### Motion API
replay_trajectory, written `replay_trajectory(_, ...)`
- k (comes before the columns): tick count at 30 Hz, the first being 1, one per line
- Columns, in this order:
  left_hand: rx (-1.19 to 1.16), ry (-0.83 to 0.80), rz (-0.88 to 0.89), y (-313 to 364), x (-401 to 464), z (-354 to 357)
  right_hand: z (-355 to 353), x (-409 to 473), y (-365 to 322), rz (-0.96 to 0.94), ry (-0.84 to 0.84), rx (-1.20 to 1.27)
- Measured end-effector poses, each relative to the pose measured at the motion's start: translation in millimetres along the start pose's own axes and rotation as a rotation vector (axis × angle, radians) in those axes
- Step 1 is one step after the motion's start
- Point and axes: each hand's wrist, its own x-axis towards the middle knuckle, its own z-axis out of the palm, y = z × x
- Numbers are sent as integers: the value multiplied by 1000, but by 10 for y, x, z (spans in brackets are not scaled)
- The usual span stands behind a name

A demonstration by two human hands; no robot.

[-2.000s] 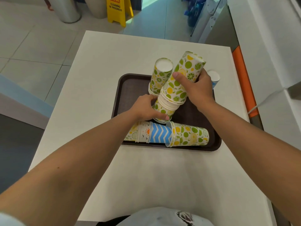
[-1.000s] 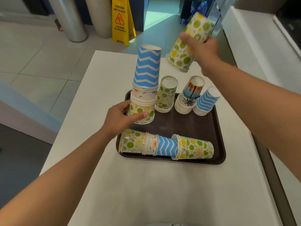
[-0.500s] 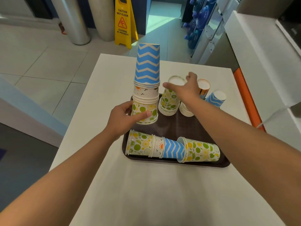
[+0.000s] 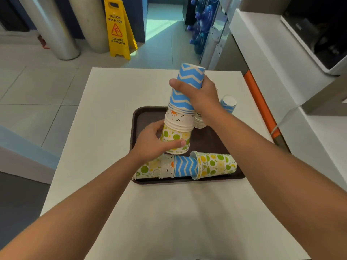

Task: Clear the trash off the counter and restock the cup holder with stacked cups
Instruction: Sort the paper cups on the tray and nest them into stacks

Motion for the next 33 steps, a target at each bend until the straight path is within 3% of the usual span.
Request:
replay_trajectory(3, 166, 0, 18, 45, 63, 99, -91, -17, 64, -11, 44, 14)
replay_trajectory(7, 195, -25, 14, 52, 120, 213, -263, 21, 65, -7, 125, 39)
replay_trajectory(15, 167, -85, 37, 209, 226, 408, -687, 238, -140, -3, 212, 289)
replay_trajectory(23, 113, -42, 10, 219, 291, 611, -1195, 427, -336, -68, 270, 372)
replay_trajectory(28, 72, 28, -34, 201, 277, 651, -1429, 527, 34, -96, 346, 178)
replay_trajectory(33, 78, 86, -62, 177, 218, 656, -1432, 658, 636, -15, 293, 14)
